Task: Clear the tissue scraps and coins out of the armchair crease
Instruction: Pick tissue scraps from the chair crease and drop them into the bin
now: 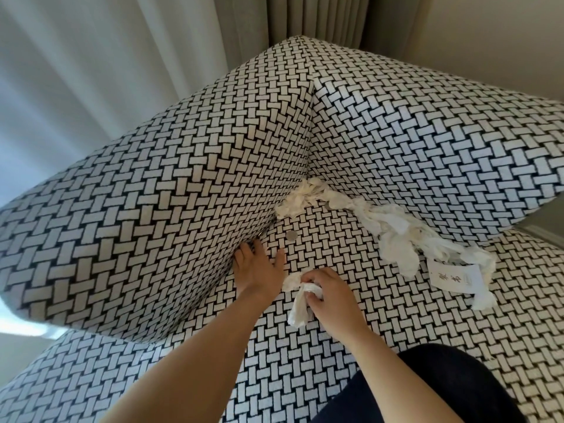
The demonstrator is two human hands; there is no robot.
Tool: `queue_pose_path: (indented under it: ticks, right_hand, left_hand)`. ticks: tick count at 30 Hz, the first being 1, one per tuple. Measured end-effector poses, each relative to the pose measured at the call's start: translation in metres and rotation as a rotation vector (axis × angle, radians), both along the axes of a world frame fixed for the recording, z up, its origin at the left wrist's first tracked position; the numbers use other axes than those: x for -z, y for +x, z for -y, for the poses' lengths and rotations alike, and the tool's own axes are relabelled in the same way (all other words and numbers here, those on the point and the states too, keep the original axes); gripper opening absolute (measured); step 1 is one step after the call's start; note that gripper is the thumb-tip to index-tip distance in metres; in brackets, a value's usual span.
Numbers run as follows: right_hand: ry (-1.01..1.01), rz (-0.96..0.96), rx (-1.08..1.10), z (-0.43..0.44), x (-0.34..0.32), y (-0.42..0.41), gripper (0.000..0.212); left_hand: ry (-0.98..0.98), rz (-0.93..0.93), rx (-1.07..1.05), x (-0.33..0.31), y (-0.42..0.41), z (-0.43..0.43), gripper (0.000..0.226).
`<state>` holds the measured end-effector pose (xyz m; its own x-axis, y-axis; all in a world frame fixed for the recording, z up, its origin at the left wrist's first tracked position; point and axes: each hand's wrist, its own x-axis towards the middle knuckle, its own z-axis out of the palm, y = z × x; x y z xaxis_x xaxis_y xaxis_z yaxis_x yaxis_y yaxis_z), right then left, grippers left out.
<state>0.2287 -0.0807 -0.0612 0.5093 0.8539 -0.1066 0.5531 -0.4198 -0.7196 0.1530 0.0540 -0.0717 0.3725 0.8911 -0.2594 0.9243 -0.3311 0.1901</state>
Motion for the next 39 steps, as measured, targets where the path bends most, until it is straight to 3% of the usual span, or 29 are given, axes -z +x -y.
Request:
queue_pose_path:
  ticks: [8,13,18,29,34,39]
  right_hand:
    - [-0.015,0.015,0.01,-0.002,-0.001,-0.001,0.023]
    - [-0.017,0.017,0.015,-0.002,0.0,0.0,0.023]
    - [-0.014,0.015,0.003,-0.001,0.001,0.0,0.024]
    - [0.033,0.035,0.043,0.003,0.003,0.0,0.022]
    - [0.078,0.012,0.111,0.006,0.001,0.001,0.02]
    - [0.098,-0.017,0.168,0.011,-0.005,0.001,0.019]
  left_hand:
    - [0.045,-0.041,0.247,-0.006,-0.01,-0.012,0.068]
    - [-0.075,0.059,0.175,-0.004,-0.003,-0.011,0.066]
    - [-0.187,0.29,0.007,-0.004,0.002,-0.011,0.064]
    - [-0.062,0.539,0.044,0.004,-0.015,-0.008,0.037]
    - [0.037,0.557,0.088,0.005,-0.018,-0.005,0.04]
    - [0.136,0.509,0.161,0.001,-0.021,-0.001,0.019]
